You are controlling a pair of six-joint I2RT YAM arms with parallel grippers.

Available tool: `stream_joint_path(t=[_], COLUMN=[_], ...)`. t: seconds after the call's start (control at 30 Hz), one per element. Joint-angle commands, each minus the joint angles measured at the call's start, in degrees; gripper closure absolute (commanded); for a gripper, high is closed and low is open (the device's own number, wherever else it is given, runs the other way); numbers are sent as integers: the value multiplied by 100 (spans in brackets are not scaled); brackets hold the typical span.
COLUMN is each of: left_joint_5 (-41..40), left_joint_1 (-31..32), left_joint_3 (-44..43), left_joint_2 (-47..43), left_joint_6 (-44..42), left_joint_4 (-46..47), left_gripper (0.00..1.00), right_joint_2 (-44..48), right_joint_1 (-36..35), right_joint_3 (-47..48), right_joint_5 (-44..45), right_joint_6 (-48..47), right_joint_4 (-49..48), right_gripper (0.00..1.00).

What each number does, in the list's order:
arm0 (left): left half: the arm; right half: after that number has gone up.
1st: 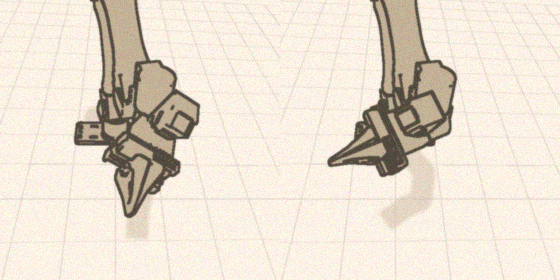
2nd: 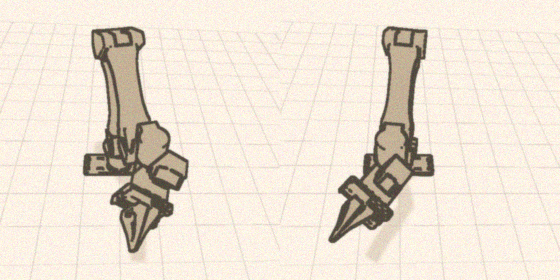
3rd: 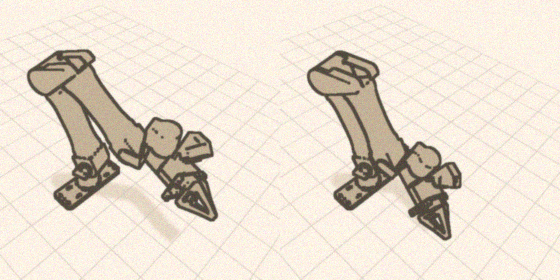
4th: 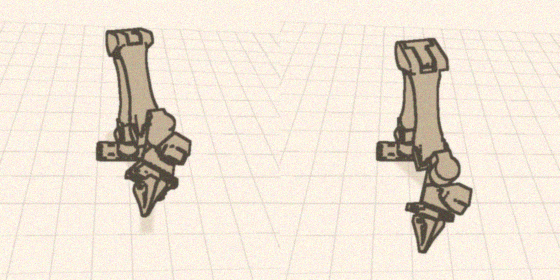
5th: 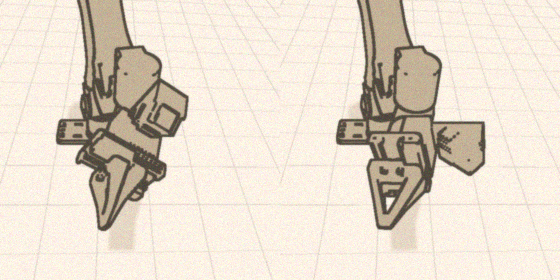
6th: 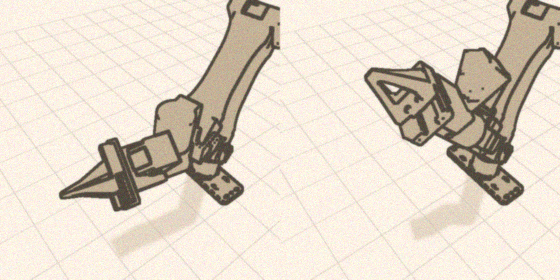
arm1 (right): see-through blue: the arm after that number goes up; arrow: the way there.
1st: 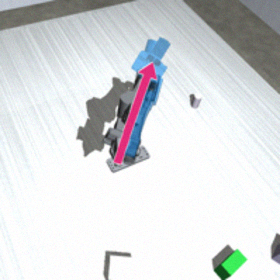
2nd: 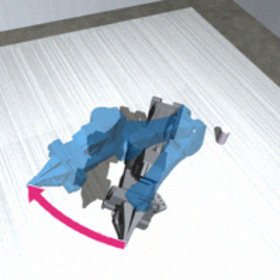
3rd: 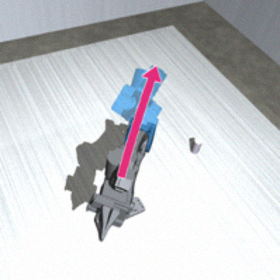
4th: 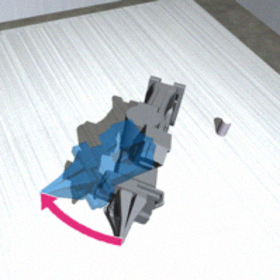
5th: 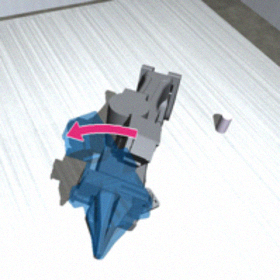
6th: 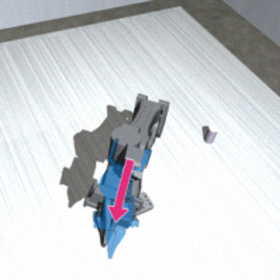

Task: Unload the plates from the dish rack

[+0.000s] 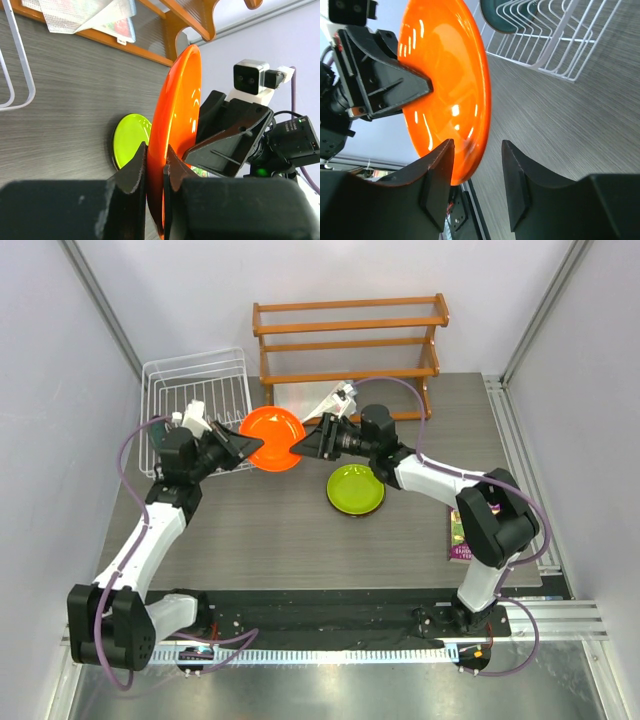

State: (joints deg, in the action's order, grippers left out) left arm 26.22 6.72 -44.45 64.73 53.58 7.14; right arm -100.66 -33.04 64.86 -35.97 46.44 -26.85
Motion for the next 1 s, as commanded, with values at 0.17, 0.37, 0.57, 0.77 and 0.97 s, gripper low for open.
stream_joint_path(t=[0.17,0.37,0.57,0.77,0.97], left_joint_5=[296,560,113,-1360,-3436], left_joint_1=[57,75,66,66,66], left_joint_3=[6,32,-19,-573,-1346], left_joint_2=[83,268,181,-65,-145], left_joint_6=[65,65,-356,-1516,-2421], left_joint_4=[525,701,290,-1152,-2311], left_gripper=[100,93,13,1,1], right_joint_2=[-164,-94,555,1521,2024], right_joint_1=[16,262,772,1238,1326], right_joint_3=[53,-114,-553,-781,-922], right_joint_5=[-235,-174,186,1055,2083], right_joint_6=[59,-3,-379,-1549,-2260], right_joint_4=[-743,-760,-7,2024,3686], right_gripper=[71,99,99,99,98])
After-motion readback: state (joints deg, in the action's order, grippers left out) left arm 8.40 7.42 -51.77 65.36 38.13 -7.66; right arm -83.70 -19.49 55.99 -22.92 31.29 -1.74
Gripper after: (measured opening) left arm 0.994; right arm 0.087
